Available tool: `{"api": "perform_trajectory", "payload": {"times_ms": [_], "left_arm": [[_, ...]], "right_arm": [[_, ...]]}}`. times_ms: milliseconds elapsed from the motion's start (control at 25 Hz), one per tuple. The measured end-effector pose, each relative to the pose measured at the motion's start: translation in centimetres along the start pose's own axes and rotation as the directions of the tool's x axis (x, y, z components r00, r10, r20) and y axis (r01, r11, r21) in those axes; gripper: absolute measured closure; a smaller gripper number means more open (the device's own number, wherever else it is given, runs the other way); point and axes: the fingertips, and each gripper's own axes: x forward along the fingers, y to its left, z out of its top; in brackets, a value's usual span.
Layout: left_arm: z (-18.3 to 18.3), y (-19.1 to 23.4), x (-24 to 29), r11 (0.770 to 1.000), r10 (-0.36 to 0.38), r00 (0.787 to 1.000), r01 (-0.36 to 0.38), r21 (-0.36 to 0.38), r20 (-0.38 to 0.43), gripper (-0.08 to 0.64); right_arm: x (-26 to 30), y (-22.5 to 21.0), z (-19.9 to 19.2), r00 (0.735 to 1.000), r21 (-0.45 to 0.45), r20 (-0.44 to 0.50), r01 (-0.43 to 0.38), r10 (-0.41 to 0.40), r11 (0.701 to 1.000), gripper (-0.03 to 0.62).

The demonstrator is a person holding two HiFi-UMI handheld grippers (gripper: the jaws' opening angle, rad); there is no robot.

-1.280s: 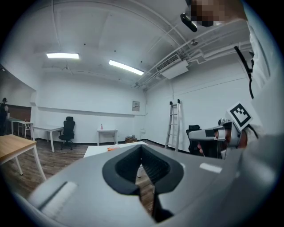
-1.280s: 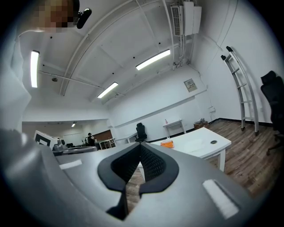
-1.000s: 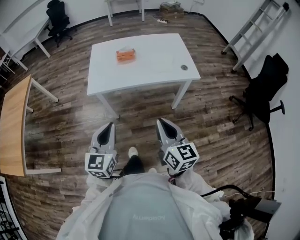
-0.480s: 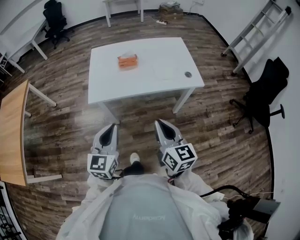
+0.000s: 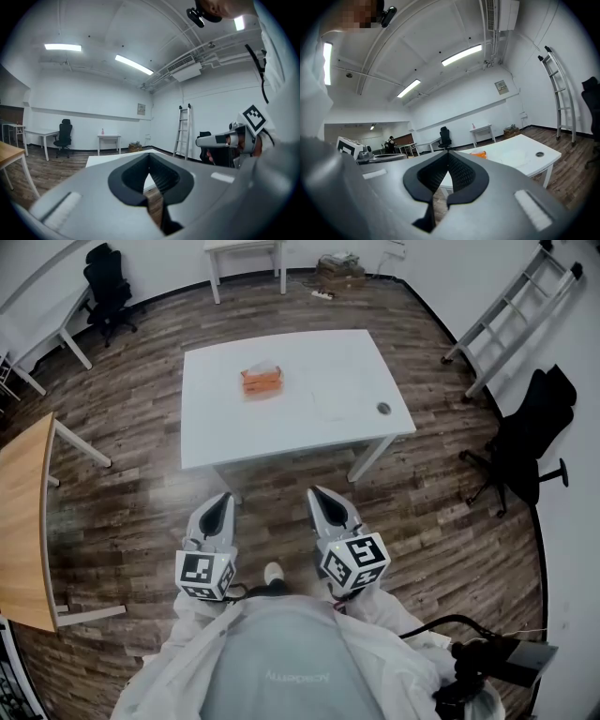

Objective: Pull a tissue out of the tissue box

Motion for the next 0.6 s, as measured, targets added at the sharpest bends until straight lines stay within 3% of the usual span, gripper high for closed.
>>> {"api": "perform_trajectory", "payload": {"times_ms": [600], "left_arm": [[0.8, 5.3, 2.0, 0.999, -0.031, 0.999, 0.032, -0.014, 0.034, 0.560]], "right_arm": [[4.3, 0.3, 1.2, 0.997, -0.034, 0.006, 0.071, -0.071, 0.997, 0.592]]}}
